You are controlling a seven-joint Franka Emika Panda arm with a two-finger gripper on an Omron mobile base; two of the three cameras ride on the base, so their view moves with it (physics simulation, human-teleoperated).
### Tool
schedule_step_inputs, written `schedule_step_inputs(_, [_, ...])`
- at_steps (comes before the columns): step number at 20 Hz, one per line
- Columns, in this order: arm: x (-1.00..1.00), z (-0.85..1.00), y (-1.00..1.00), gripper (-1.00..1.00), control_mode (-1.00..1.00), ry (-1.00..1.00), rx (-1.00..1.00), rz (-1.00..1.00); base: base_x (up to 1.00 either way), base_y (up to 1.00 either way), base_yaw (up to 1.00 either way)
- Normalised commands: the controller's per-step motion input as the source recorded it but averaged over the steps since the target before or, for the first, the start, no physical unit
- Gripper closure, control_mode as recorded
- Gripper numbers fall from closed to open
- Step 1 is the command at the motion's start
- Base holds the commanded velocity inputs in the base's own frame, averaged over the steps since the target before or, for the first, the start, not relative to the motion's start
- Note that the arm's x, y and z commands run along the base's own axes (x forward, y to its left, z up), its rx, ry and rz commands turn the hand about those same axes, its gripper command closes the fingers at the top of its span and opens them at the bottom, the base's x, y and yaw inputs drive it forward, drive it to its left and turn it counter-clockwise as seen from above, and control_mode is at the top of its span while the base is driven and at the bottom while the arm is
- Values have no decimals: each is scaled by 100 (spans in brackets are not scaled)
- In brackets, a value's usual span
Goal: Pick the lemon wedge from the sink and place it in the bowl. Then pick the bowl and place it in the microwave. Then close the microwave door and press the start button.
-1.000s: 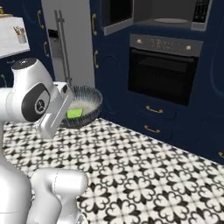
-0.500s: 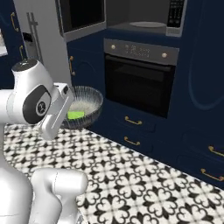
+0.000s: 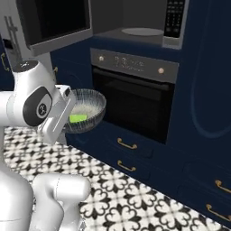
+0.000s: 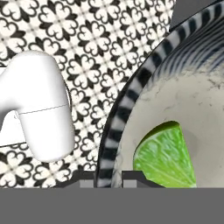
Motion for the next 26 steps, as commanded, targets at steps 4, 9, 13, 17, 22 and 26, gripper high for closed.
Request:
schedule_step_inputs(4, [0,0,0,100,100,0,0,0,100,0,10])
schedule_step_inputs(9, [0,0,0,100,100,0,0,0,84,-15,33])
schedule_step_inputs(13, [0,0,0,100,100,0,0,0,74,-39,31])
schedule_step_inputs(17, [0,0,0,100,100,0,0,0,74,-8,28])
schedule_step_inputs(22, [0,0,0,100,100,0,0,0,63,3,22])
schedule_step_inputs(26, [0,0,0,100,100,0,0,0,3,13,29])
